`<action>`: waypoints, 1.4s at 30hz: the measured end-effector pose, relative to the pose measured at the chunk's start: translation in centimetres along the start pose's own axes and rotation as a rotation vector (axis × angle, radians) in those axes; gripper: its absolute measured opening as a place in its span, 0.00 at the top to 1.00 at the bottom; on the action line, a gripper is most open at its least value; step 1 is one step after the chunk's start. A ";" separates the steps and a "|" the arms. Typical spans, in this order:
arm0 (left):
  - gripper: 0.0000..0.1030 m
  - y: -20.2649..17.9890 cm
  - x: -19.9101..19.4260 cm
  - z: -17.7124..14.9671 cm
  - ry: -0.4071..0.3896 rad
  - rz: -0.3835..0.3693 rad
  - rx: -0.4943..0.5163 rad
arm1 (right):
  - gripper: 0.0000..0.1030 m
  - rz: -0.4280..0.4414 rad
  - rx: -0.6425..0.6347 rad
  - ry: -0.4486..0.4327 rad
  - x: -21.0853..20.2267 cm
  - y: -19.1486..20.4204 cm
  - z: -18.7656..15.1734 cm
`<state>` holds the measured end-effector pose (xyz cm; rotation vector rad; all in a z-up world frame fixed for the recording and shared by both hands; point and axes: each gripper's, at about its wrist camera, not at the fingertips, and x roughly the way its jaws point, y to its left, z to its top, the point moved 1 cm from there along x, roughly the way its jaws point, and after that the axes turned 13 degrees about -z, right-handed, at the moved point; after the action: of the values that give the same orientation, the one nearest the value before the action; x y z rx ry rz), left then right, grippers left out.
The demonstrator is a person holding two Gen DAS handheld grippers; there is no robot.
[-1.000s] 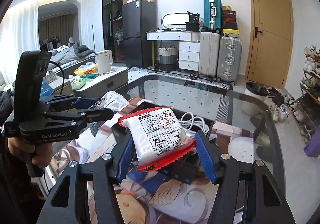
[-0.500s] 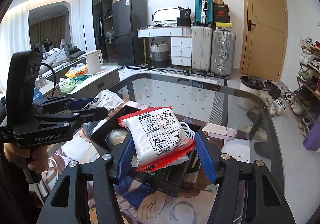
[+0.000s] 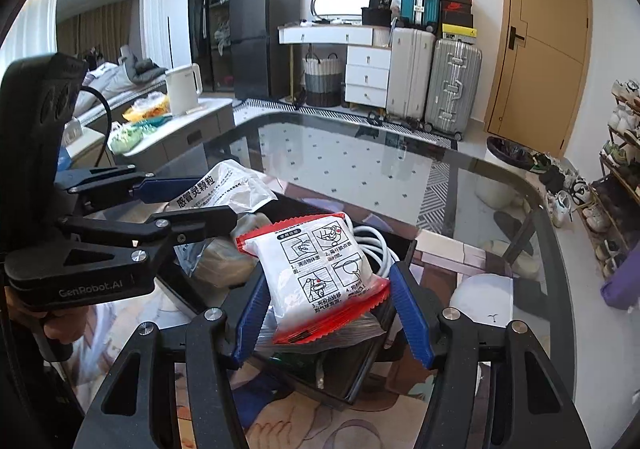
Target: Organize soft objects
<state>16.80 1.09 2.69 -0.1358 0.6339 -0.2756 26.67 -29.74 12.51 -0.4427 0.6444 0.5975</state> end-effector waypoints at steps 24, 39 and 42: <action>0.07 0.1 -2.3 -0.6 -0.045 0.014 0.001 | 0.05 0.003 0.051 -0.077 -3.2 -1.7 -1.5; 0.00 -0.2 -5.3 -2.8 -0.147 0.101 0.001 | 0.01 0.040 0.137 -0.186 -6.6 -2.1 -4.4; 0.00 -0.3 -5.1 -3.4 -0.150 0.117 0.003 | 0.01 0.039 0.137 -0.211 -6.9 -1.9 -4.8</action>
<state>10.81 2.15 2.91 -0.1147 0.4906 -0.1513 21.38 -36.39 14.03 -0.2352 0.4895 0.6237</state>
